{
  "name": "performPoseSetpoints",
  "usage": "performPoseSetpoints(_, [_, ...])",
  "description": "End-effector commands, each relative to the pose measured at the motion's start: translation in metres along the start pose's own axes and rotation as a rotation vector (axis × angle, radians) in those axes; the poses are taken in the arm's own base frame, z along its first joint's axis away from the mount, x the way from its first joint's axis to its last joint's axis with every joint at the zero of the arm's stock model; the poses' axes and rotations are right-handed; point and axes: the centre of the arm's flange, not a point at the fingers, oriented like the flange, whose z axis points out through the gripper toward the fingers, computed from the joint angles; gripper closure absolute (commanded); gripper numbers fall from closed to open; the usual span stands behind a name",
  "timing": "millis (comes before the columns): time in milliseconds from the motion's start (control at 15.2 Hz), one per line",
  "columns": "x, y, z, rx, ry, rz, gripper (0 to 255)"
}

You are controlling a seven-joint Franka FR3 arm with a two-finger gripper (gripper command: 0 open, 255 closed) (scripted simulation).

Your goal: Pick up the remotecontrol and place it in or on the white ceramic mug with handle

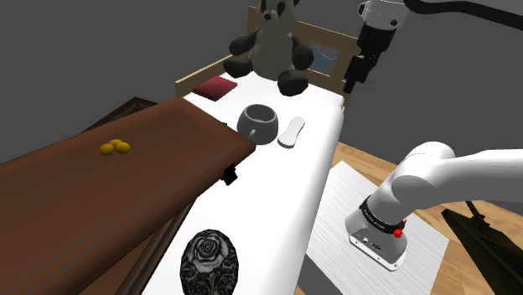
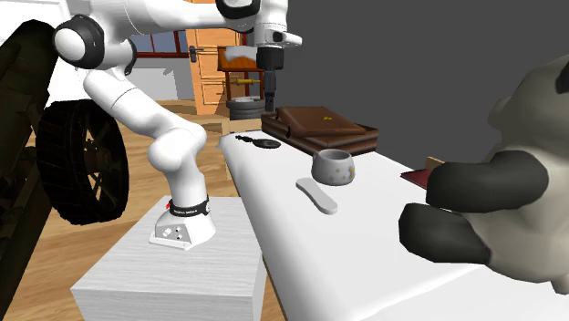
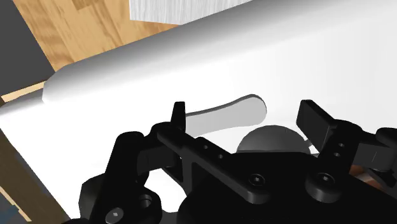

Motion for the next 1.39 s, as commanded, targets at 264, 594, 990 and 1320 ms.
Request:
performPoseSetpoints(264, [0.028, -0.009, 0.043, 0.022, -0.003, 0.226, 0])
performPoseSetpoints(594, [0.065, -0.012, 0.096, 0.05, -0.006, 0.509, 0])
performPoseSetpoints(990, [0.108, -0.005, 0.161, 0.083, -0.01, 0.848, 0])
performPoseSetpoints(1320, [0.141, 0.011, 0.215, 0.111, -0.013, 1.13, 0])
